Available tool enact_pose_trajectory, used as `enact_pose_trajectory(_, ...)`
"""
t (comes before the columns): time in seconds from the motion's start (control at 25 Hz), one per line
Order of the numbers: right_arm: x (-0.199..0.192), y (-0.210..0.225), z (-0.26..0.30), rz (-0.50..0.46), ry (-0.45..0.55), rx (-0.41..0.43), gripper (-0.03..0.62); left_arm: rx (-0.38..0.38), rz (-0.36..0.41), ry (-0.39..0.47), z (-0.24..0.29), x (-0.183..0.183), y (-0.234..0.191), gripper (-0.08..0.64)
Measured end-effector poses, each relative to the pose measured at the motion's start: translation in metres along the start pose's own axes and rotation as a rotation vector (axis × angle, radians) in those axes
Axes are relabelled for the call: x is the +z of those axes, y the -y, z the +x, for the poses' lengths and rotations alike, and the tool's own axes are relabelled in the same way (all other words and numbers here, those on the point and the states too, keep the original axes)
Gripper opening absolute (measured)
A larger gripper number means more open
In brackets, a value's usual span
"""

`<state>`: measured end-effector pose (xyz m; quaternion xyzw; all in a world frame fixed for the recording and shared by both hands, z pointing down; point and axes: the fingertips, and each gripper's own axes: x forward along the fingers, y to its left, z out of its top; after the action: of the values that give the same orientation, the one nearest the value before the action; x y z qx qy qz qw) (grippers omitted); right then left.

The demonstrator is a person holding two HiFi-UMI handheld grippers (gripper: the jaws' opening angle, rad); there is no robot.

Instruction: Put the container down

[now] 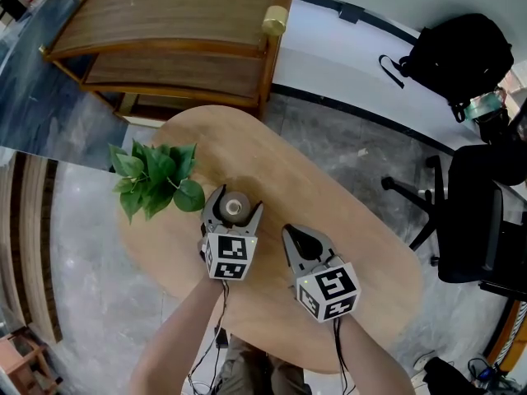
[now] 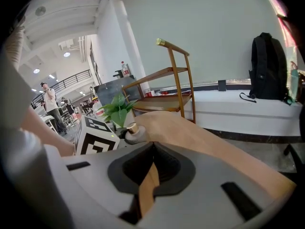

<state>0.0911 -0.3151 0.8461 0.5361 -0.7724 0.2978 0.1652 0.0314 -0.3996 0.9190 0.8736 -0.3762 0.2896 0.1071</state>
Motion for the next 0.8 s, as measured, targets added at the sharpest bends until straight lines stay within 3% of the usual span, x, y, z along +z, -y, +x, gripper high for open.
enact_pose_trajectory(0.16,0.000,-0.001,-0.004,0.009,-0.003,-0.007,-0.004,0.006,-0.029,0.005,-0.009,-0.007,-0.001,0.364)
enact_pose_trajectory(0.48,0.028,-0.014,-0.033,0.019,0.001,-0.022,-0.004,-0.030,-0.101,-0.089,-0.079,-0.033,0.018,0.365)
enact_pose_trajectory(0.64,0.058,-0.028,-0.065,0.019,0.016,-0.030,-0.004,-0.054,-0.148,-0.092,-0.134,-0.011,0.026,0.365)
enact_pose_trajectory(0.8,0.098,-0.048,-0.105,0.008,0.046,-0.032,-0.004,-0.070,-0.159,-0.061,-0.185,0.035,0.027,0.358)
